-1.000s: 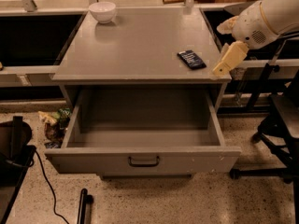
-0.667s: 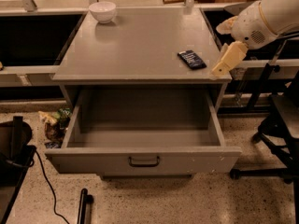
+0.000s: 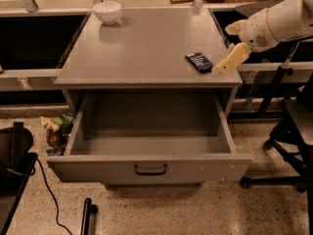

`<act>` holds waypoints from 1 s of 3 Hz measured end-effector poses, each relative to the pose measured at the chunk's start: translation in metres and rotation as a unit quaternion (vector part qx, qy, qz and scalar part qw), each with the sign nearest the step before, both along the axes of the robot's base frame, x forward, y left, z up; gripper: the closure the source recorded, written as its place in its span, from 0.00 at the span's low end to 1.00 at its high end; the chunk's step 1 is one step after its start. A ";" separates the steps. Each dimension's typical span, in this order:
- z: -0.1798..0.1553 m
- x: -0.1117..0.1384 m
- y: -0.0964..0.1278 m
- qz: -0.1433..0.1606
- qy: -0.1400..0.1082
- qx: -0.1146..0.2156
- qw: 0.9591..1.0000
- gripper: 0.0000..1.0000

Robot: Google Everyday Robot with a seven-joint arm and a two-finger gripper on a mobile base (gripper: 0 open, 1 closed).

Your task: Place rxbar blueberry into top drawer

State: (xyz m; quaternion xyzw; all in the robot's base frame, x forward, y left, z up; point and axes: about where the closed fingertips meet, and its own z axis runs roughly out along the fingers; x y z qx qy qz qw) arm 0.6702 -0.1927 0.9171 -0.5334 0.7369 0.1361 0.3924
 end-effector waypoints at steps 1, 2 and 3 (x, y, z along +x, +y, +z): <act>-0.028 0.041 -0.001 -0.023 0.012 0.021 0.999 0.00; -0.052 0.068 -0.007 -0.056 0.024 0.041 0.997 0.00; -0.066 0.086 -0.006 -0.083 0.026 0.058 0.994 0.00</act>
Offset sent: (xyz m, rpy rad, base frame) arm 0.1030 -0.0210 -0.0761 0.1322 0.0661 -0.2060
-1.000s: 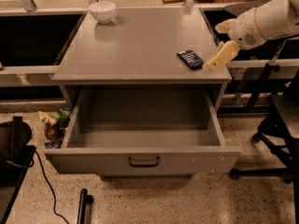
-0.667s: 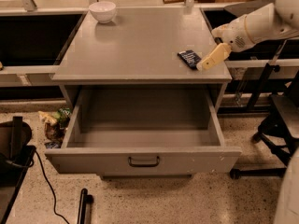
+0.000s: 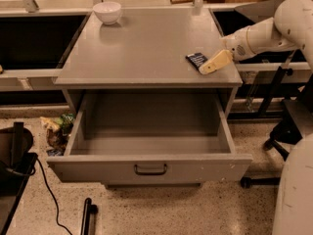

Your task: Place rxbar blueberry into top drawer

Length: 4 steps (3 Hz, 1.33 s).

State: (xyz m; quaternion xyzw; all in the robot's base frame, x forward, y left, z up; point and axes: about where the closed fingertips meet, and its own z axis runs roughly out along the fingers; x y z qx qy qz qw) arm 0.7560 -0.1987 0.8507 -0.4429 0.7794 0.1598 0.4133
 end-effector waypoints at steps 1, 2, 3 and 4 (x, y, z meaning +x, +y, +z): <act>-0.012 0.014 0.003 -0.022 -0.003 0.016 1.000 0.00; -0.020 0.024 0.011 -0.034 -0.006 0.026 0.999 0.00; -0.028 0.029 0.022 -0.040 -0.003 0.039 0.998 0.00; -0.032 0.031 0.028 -0.043 0.000 0.041 0.998 0.19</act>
Offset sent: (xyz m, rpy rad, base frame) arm 0.0344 0.0146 -0.0250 0.0733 -0.0270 -0.1076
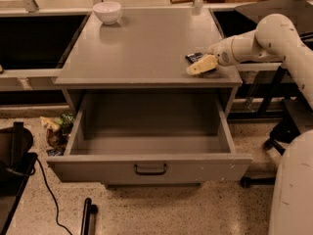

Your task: Place rxbar blueberry into top drawer

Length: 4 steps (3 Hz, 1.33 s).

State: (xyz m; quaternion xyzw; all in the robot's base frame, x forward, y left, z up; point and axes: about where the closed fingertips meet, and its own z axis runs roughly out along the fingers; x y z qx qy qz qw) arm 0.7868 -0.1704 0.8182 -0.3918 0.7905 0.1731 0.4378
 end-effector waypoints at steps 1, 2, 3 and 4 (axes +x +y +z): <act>0.000 -0.001 0.003 -0.002 -0.003 0.001 1.000 0.42; 0.010 -0.003 0.004 -0.001 -0.018 0.000 1.000 0.66; 0.032 -0.007 0.010 0.012 -0.048 0.006 0.999 0.89; 0.057 -0.011 0.021 0.036 -0.084 0.016 0.996 1.00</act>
Offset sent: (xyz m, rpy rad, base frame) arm -0.0077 -0.0006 0.0261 -0.0044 -0.0791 -0.0065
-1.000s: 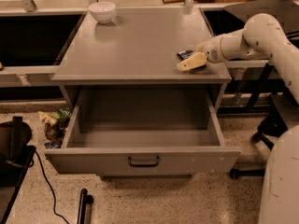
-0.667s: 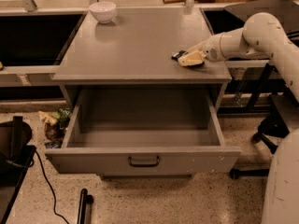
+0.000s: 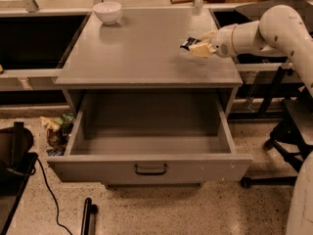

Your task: Place rxbar blueberry into top drawer

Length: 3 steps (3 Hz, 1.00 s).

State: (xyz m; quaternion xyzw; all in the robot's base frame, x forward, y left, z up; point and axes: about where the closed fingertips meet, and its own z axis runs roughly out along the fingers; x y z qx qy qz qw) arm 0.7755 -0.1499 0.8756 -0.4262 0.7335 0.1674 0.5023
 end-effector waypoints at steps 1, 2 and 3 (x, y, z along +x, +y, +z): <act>0.025 -0.014 0.027 0.072 -0.035 0.028 0.996 1.00; 0.025 -0.014 0.027 0.072 -0.034 0.028 0.996 1.00; 0.020 -0.021 0.039 0.098 -0.029 0.030 0.994 1.00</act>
Offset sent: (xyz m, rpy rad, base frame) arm -0.0087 0.0176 0.0201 0.0491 -0.0549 0.0968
